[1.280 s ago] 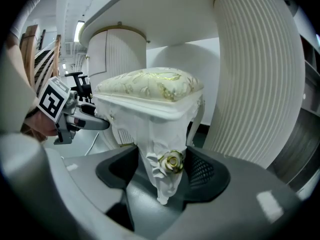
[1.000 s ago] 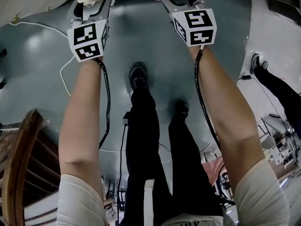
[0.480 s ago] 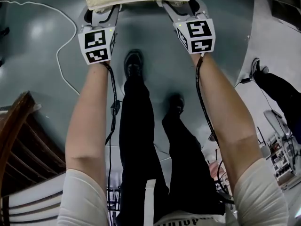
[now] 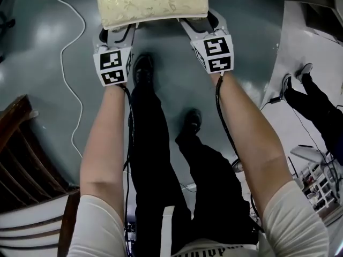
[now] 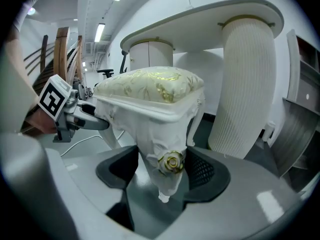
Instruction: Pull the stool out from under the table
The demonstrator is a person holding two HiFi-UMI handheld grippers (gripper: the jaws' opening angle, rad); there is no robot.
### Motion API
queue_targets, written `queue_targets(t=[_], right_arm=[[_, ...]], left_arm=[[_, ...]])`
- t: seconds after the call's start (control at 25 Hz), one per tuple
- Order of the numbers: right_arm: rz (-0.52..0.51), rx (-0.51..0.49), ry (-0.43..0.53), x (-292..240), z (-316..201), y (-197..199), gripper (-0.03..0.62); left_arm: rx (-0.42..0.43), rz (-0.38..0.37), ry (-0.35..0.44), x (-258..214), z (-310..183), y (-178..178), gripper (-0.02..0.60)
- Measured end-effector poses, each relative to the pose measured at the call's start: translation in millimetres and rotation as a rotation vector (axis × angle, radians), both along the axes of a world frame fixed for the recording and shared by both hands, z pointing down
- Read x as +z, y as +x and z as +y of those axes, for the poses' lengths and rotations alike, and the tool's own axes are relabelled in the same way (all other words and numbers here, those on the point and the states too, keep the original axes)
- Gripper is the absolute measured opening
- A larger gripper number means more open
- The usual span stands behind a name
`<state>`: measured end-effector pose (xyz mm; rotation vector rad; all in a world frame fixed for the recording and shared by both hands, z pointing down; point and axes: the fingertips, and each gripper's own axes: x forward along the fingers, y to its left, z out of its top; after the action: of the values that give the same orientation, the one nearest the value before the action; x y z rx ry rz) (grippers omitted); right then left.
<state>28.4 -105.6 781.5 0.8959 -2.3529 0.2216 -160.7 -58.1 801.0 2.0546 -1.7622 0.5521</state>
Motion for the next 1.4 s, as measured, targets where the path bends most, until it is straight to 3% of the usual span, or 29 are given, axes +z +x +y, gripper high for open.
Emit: queue_targets(t=[0.2, 0.36, 0.44, 0.56, 0.76, 1.0, 1.4], right_arm=[[0.015, 0.007, 0.014, -2.6, 8.8, 4.8, 0.284], [0.001, 0.048, -0.02, -15.3, -0.6, -3.3, 0.282], [-0.003, 0.066, -0.051, -18.1, -4.6, -7.1, 0.282], [0.047, 0.006, -0.144, -8.6, 14.8, 2.9, 0.282], [0.053, 0.039, -0.124, 2.4, 6.3, 6.3, 0.282], [0.022, 0.008, -0.113, 4.1, 3.1, 1.5, 0.282], [-0.015, 0.02, -0.182, 8.2, 11.6, -3.1, 0.282]], left_arm=[[0.017, 0.019, 0.007, -1.1, 8.2, 3.8, 0.308], [0.065, 0.003, -0.032, -19.0, -8.7, -7.2, 0.308], [0.092, 0.001, -0.071, -21.9, -14.7, -10.3, 0.308], [0.055, 0.046, -0.188, -10.3, 18.9, 2.6, 0.307], [0.06, 0.047, -0.151, 4.2, 3.8, 4.0, 0.307], [0.048, 0.017, -0.16, -1.5, 6.8, 1.3, 0.307], [0.051, -0.017, -0.238, -7.3, 14.1, -3.5, 0.307]])
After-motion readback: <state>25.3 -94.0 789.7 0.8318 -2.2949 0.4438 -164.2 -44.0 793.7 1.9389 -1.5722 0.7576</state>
